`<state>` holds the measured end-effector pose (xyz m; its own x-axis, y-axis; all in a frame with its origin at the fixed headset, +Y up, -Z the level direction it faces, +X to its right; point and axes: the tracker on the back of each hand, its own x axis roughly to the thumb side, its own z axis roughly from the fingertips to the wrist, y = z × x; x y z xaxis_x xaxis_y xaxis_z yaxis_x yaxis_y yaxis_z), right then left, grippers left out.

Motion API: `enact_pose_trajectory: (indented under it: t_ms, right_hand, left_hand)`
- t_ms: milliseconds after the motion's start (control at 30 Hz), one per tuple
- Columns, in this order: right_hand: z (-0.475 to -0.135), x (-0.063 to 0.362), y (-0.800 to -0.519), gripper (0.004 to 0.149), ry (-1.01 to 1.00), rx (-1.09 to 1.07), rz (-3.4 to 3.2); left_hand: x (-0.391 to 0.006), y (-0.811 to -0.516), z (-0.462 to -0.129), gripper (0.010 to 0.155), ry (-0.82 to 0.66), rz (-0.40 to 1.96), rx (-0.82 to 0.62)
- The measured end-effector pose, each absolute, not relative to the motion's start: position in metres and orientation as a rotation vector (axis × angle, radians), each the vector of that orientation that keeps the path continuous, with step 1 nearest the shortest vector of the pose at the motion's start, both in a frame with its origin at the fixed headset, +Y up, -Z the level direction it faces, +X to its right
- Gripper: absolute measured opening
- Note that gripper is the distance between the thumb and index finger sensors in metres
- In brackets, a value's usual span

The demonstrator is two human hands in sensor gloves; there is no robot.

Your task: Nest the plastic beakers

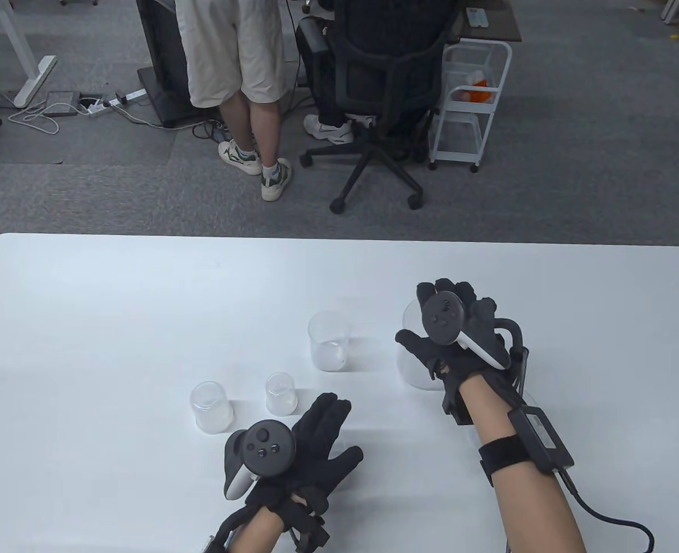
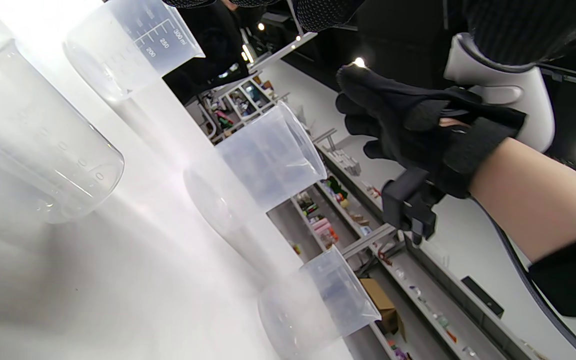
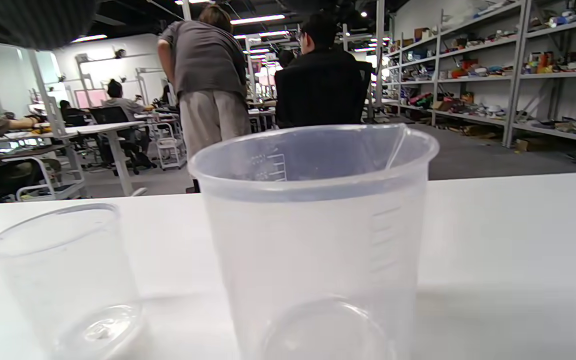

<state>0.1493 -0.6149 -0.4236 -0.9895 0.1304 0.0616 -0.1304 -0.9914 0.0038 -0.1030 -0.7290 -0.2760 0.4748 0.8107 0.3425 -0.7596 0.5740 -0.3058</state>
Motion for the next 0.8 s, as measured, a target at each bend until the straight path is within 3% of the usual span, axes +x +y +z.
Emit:
enact_pose_trajectory:
  t_ms: [433, 600, 800]
  right_hand:
    - [-0.466, 0.159, -0.672, 0.098, 0.414, -0.097, 2.890]
    - [-0.470, 0.161, -0.674, 0.097, 0.404, -0.115, 2.842]
    - [-0.465, 0.152, -0.676, 0.091, 0.104, -0.086, 2.929]
  left_hand:
    - [-0.105, -0.728, -0.277, 0.086, -0.474, 0.961, -0.112]
    - [-0.105, -0.728, -0.277, 0.085, -0.478, 0.954, -0.119]
    - [-0.104, -0.728, -0.277, 0.085, -0.480, 0.940, -0.115]
